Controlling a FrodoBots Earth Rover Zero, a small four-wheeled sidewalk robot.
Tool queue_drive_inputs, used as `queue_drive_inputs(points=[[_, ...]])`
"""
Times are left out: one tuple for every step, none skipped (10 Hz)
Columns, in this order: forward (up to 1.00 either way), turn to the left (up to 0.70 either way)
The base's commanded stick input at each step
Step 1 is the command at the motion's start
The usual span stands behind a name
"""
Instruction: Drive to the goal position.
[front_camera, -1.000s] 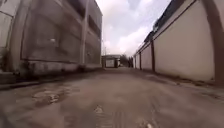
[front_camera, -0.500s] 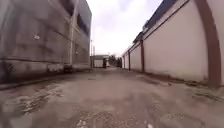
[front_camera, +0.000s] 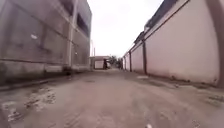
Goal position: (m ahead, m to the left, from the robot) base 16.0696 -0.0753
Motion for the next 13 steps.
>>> queue_drive_inputs(points=[[0.70, 0.00], [0.70, 0.00], [0.70, 0.00], [0.70, 0.00], [0.70, 0.00], [0.70, 0.00], [0.70, 0.00], [0.70, 0.00], [0.70, 0.00], [0.70, 0.00], [0.70, 0.00], [0.70, 0.00], [0.70, 0.00]])
